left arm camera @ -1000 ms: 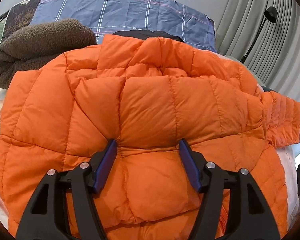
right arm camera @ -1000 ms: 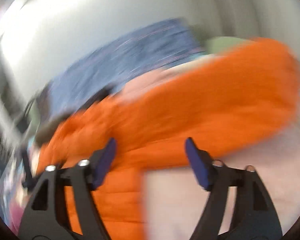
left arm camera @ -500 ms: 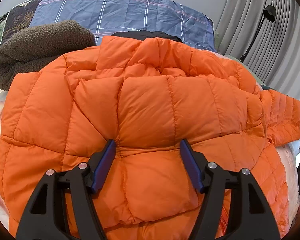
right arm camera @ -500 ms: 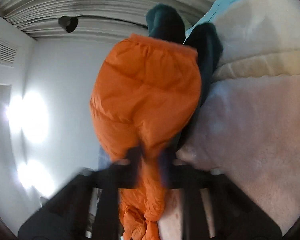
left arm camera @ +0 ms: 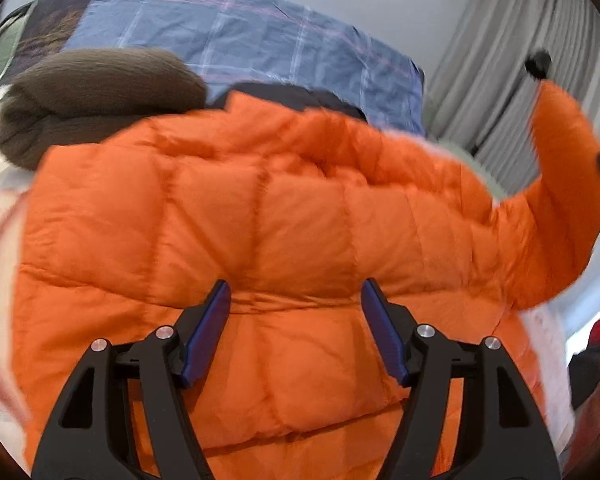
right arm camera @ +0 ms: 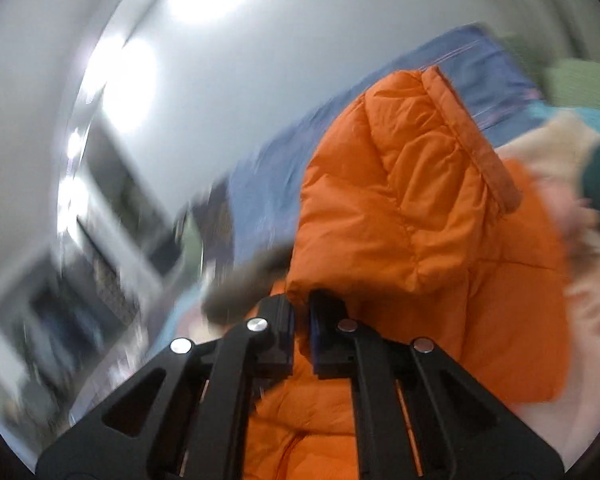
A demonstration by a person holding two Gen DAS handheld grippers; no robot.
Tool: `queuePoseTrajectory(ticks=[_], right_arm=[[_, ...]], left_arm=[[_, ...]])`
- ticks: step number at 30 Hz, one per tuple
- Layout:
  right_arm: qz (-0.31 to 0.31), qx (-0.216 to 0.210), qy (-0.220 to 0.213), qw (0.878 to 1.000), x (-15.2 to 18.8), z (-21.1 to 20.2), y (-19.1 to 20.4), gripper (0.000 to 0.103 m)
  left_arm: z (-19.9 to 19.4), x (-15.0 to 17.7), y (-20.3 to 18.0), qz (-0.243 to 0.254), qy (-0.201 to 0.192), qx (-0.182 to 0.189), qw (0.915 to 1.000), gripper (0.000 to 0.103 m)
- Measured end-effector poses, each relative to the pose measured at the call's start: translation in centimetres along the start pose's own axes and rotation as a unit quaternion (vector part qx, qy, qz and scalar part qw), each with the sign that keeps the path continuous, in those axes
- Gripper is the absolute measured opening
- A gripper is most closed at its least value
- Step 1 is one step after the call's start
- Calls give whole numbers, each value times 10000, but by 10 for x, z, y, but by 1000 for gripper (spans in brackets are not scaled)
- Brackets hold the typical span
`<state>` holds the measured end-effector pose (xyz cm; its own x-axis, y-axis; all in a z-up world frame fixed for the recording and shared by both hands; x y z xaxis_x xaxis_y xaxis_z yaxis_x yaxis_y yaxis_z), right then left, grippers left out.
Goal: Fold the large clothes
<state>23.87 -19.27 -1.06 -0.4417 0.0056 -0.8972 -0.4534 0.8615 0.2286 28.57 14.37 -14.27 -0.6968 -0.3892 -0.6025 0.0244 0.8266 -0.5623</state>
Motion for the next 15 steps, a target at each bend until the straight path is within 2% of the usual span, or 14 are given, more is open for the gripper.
queuePoseTrajectory(ticks=[2,4,5,6,7,9,11,12,15], right_arm=[[-327,-150,674,9971,25,47,27,10],[-596,-193,1396,9882,56,87,45,20],[-762,-206,1850,9796,78,106,53,29],[-844,-210,2021,9755,91,111,57,34],[-984,-219,2192,9705,106,115,62,35],[-1178,-250,2246,9670,115,109,63,43],[-1218,-387,2194,9672,115,101,64,59],[-1208,-426,2151,9682,111,95,62,62],[-1161,-364,2064,9709,111,88,59,63]], left_arm=[[-17,-12,12,-282,-272,61,9992,78],[-30,-24,24,-519,-466,175,9974,79],[-38,-32,34,-711,-574,239,9955,80],[-43,-38,44,-905,-648,278,9934,80],[-46,-42,51,-1075,-687,299,9914,80],[-46,-46,65,-1435,-683,318,9868,80],[-43,-48,73,-1653,-591,408,9836,80],[-42,-50,75,-1718,-553,449,9826,80],[-42,-50,70,-1664,-515,555,9831,80]])
Point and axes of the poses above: each gripper's, at about its wrist camera, not at the fingertips, and z roughly the way its jaws point, y to its left, x to its underside, the point moved 2 cm from there along z, roughly the way its jaws point, and after that the axes turned 15 degrees about -z, right-handed, at the moved point
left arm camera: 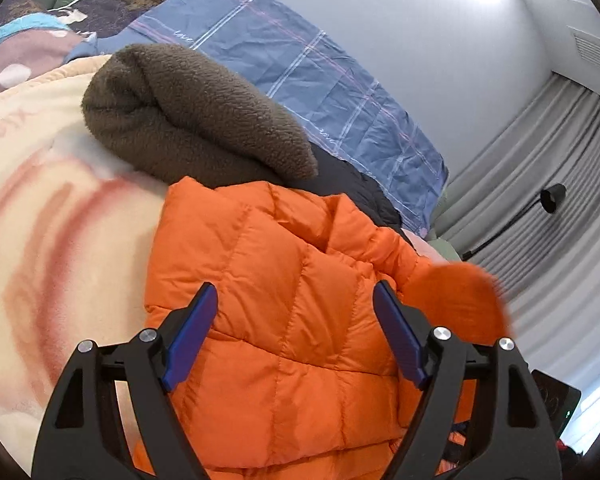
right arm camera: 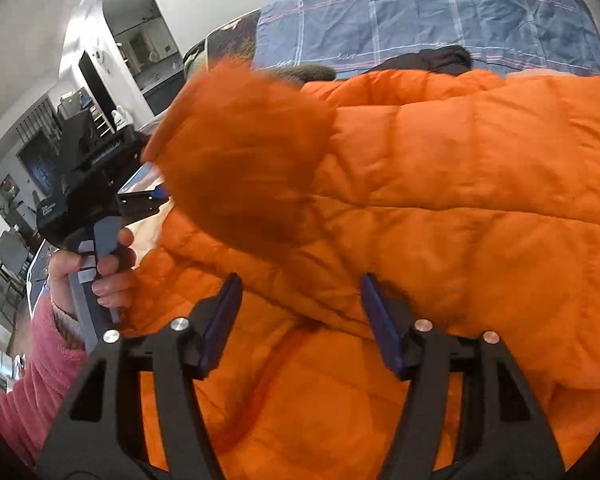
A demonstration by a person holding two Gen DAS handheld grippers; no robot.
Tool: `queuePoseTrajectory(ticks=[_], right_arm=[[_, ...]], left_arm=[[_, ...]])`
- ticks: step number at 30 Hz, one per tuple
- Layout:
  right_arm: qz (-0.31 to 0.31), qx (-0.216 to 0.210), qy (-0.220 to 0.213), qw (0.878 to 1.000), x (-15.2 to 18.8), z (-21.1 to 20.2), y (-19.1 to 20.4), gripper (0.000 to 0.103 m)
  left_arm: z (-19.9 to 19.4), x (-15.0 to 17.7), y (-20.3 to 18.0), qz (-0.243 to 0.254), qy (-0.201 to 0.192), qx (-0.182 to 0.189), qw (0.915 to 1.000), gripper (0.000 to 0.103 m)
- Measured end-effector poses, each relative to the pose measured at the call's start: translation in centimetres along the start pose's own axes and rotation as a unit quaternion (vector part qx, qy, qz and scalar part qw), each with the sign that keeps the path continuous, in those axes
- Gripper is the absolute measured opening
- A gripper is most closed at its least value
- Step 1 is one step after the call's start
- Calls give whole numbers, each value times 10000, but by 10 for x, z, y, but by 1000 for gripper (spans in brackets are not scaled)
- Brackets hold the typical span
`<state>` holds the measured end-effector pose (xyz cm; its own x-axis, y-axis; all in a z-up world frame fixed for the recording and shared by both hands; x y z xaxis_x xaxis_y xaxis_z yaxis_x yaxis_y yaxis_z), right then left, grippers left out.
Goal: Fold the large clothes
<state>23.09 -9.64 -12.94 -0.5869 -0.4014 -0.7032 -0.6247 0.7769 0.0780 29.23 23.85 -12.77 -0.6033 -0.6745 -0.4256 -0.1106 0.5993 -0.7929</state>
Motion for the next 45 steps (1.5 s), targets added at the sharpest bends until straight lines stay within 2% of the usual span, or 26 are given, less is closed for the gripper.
queuePoseTrajectory(ticks=[5,6,9,10,11,12,13,14,16,19,21,22,23,24,25,27,29,31,33,36,37,38,40,42,43,45], right_arm=[[312,3,-59,9995,14,-6,-12,63],[275,25,-48,9996,17,-6,-12,63],[245,132,1,9996,25,-13,-14,63],[281,145,-3,9995,27,-13,-15,63],[282,154,-31,9995,24,-17,-13,63],[262,179,-89,9995,22,-21,-12,63],[209,274,-236,9991,17,-29,-14,63],[165,382,-391,9984,14,-37,-15,63],[144,723,-867,9935,6,-64,-23,66],[406,1059,-1213,9861,2,-83,-42,71],[789,1411,-777,9838,2,-68,-63,70],[1036,1616,-309,9809,8,-50,-77,65],[1160,1694,-5,9787,15,-34,-87,47],[1220,1725,201,9772,21,-19,-95,42],[1274,1688,249,9771,28,-10,-100,42],[1246,1689,192,9775,31,-11,-99,44],[1072,1758,206,9784,28,-14,-95,48],[1014,1798,214,9782,28,-16,-92,48],[1025,1849,100,9773,27,-23,-91,49],[920,1932,-306,9764,21,-45,-80,49],[844,1943,-489,9761,18,-53,-78,49],[841,1990,-592,9746,15,-59,-79,49],[1018,2184,-599,9687,10,-65,-92,49],[1340,2380,-234,9617,12,-57,-117,43],[1664,2338,60,9579,21,-45,-140,41],[2111,1984,154,9570,34,-35,-163,39]], left_arm=[[8,10,-7,6,613,525,9967,81],[17,16,-8,62,797,449,9958,81],[31,32,-16,570,857,-19,9947,80],[36,40,-22,862,877,-205,9922,70],[39,45,-26,1007,905,-237,9905,53],[42,48,-29,1077,997,-208,9890,20],[43,50,-32,1090,1009,-211,9887,11],[37,49,-36,1141,838,-242,9896,9],[9,38,-54,1365,246,-237,9900,8],[-26,18,-67,1530,-213,-324,9875,9],[-32,9,-61,1658,-285,-672,9835,10],[-28,5,-53,1635,-261,-941,9817,11],[-17,3,-41,1559,-104,-1248,9798,13],[-5,2,-29,1457,53,-1558,9770,13],[11,4,-14,1372,184,-2032,9693,17],[23,9,-1,1465,266,-2343,9607,25],[24,12,-10,1793,93,-2635,9478,41],[10,12,-25,2121,-395,-2918,9318,51],[-11,10,-34,2184,-606,-2817,9323,51],[-31,12,-55,1995,-466,-1885,9605,51],[-29,19,-62,2030,-280,-1536,9666,51],[-24,25,-67,2129,-168,-1428,9665,51],[1,45,-70,2438,59,-1610,9564,52],[42,67,-54,2686,427,-2153,9379,59],[53,75,-46,2789,481,-2232,9328,59],[57,81,-50,3012,417,-2308,9243,60]])
Point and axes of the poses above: each gripper's, at about its wrist camera, not at the fingertips, and z roughly the way its jaws point, y to its left, x to its underside, the point moved 2 cm from there along z, roughly the way its jaws point, and after that the axes turned 15 degrees about -z, right-handed, at the moved point
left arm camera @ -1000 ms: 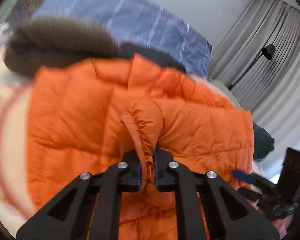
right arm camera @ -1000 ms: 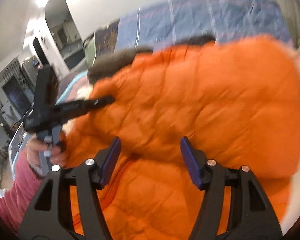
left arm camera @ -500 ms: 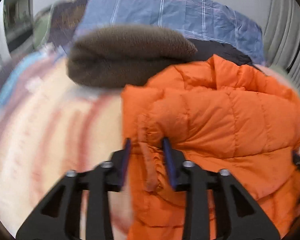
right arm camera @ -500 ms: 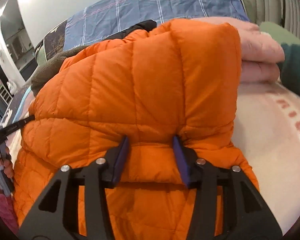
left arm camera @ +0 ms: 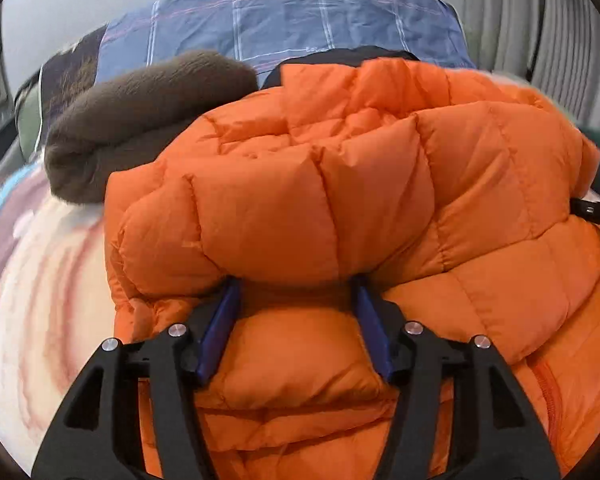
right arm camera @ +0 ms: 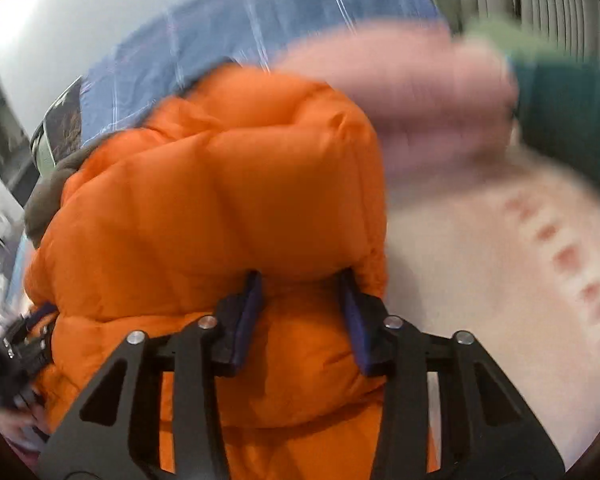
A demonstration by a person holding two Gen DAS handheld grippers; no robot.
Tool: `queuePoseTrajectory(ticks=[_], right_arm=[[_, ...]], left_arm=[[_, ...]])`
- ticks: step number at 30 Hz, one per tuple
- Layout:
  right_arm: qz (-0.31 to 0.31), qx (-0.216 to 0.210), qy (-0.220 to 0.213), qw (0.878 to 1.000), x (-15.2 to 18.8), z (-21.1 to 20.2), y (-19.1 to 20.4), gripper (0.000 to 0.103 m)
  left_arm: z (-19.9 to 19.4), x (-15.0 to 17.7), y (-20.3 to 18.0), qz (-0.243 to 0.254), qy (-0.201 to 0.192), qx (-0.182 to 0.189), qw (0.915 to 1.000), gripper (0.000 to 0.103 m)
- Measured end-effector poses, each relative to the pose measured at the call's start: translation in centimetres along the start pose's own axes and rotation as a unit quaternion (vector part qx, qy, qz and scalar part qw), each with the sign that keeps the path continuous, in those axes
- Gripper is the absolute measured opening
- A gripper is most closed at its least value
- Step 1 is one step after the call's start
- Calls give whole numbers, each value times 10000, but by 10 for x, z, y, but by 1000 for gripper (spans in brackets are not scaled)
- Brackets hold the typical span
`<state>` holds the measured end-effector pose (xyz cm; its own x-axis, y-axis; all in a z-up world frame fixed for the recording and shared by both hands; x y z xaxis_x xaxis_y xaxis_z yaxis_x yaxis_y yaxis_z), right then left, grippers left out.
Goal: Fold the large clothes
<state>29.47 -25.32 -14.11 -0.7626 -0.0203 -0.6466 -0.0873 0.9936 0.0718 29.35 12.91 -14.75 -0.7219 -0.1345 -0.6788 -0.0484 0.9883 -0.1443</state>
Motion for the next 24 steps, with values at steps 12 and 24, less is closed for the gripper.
queuePoseTrajectory(ticks=[12,24], right_arm=[[-128,434,-251,9987,-83,-55,-14,75],[-210,1778,101,9838,-82,-8,-33,67]], left_arm=[[-2,-3,-1,53,-24,-141,9999,65],[-1,2,-7,90,20,-46,9999,66]])
Point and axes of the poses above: each gripper's, at about its wrist camera, not at the fingertips, and z roughly the way its jaws point, y to its left, x to its underside, the point moved 2 cm from there along z, roughly the way its jaws point, and after that the axes turned 15 degrees about -z, right-handed, at the moved point
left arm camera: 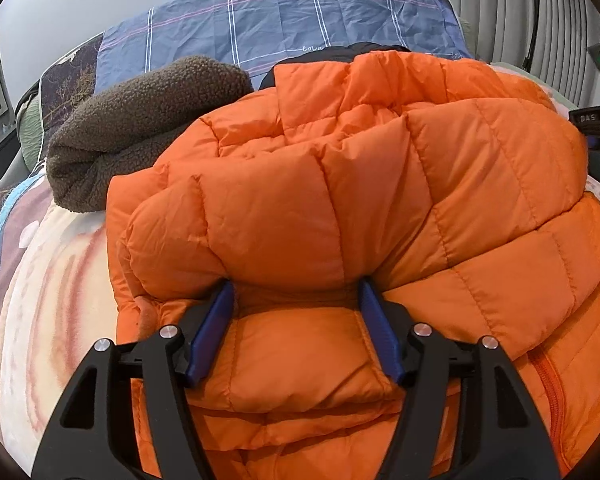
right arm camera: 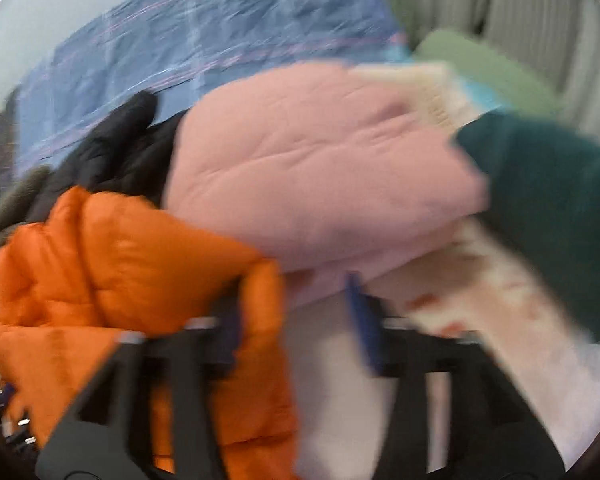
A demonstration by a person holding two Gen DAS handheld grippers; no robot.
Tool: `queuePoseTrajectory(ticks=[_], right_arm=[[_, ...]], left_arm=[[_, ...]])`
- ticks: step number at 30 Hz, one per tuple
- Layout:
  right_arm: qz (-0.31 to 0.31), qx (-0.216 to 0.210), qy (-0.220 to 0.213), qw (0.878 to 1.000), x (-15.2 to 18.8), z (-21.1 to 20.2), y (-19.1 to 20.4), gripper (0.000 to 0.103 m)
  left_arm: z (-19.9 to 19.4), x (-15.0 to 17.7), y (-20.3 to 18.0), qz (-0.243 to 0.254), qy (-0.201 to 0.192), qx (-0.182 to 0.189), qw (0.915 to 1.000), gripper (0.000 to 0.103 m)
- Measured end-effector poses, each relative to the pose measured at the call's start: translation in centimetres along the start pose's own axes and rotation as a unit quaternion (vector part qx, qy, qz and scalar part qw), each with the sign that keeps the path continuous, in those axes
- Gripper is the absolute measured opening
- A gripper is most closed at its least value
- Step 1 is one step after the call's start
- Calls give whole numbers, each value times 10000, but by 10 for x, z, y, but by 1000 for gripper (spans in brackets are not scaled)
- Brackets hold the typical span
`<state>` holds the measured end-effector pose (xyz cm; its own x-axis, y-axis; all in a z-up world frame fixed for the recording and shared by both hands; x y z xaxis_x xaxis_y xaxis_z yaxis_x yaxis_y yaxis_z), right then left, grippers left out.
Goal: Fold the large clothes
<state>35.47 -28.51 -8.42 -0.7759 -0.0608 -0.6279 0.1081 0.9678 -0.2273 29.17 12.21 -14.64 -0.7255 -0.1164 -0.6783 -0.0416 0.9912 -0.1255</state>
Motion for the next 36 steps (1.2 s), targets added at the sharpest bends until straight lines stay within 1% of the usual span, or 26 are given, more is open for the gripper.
queuePoseTrajectory(ticks=[1,2,3,4,5,6,7,8,9,10,11,12,13,14,18,21,23,25,26,28,29,30,31,32,34,36], right_arm=[[-11,102,-177,9998,0,-10,0,67],[-20,159,-476,9987,4,-26,1,67],[-66,236,-876,9959,10,-48,5,67],[-156,289,-1167,9926,15,-64,10,65],[-359,314,-1492,9877,24,-82,18,65],[-616,270,-1663,9838,34,-95,29,65],[-944,116,-1651,9817,49,-103,46,65],[-1114,-68,-1519,9821,58,-101,56,63],[-1319,-340,-1278,9824,69,-94,68,58],[-1554,-544,-875,9825,83,-77,82,55],[-1669,-487,-577,9831,91,-60,88,55],[-1716,-459,-333,9835,102,-36,91,58],[-1598,-548,-285,9852,106,-22,89,60],[-1485,-591,-260,9868,106,-19,86,62],[-1412,-484,-392,9880,113,-25,84,67],[-1279,-669,-424,9886,114,-22,76,68],[-1135,-877,-496,9884,118,-32,63,68],[-1087,-801,-540,9894,121,-55,50,74],[-1127,-794,-611,9886,127,-70,40,79],[-1333,-878,-769,9842,152,-105,19,79],[-1385,-930,-780,9829,166,-117,10,79],[-1383,-1027,-746,9822,183,-127,2,79],[-1289,-1280,-622,9814,201,-134,-10,79],[-1153,-1505,-512,9805,218,-139,-17,79],[-701,-2057,-278,9757,257,-147,-30,78],[-334,-2431,-169,9693,288,-156,-36,75]], left_arm=[[0,0,0,-2,3,1,10000,66],[0,0,0,5,2,-4,10000,66],[0,0,0,15,0,-16,10000,66],[0,1,-1,20,-5,-26,10000,66],[0,1,-1,24,-6,-32,10000,66],[0,1,-1,23,-8,-33,10000,66],[0,1,-1,22,-9,-31,10000,66],[0,1,-1,19,-11,-29,10000,67],[0,0,-1,17,-11,-28,10000,67],[1,0,-1,15,-12,-28,10000,67],[1,0,-1,16,-14,-29,10000,67],[0,0,-1,13,-19,-7,10000,67],[0,0,-1,15,-20,34,10000,68],[0,1,-2,24,-22,32,10000,68],[2,0,-2,27,-10,6,10000,69],[1,0,-1,14,-15,16,10000,69],[-2,0,2,-56,-17,147,9999,71],[-10,1,11,-116,56,324,9994,74],[-21,4,19,-143,62,362,9992,78],[-45,14,34,-183,-24,463,9988,84],[-65,24,43,-208,-82,625,9978,88],[-78,32,49,-236,-95,701,9972,92],[-91,40,55,-275,-97,733,9969,94],[-108,55,62,-294,-36,797,9964,94],[-124,75,68,-331,140,939,9949,94],[-139,105,76,-411,396,1006,9933,94]])
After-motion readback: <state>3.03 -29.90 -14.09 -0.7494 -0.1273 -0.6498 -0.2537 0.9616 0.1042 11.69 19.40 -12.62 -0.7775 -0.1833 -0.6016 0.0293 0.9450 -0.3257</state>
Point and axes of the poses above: each gripper's, at about its wrist camera, not at the fingertips, and z roughly the way its jaws point, y to its left, x to its underside, the point moved 2 cm from there along z, roughly the way its jaws point, and after that the axes turned 15 degrees about -z, right-handed, at the moved point
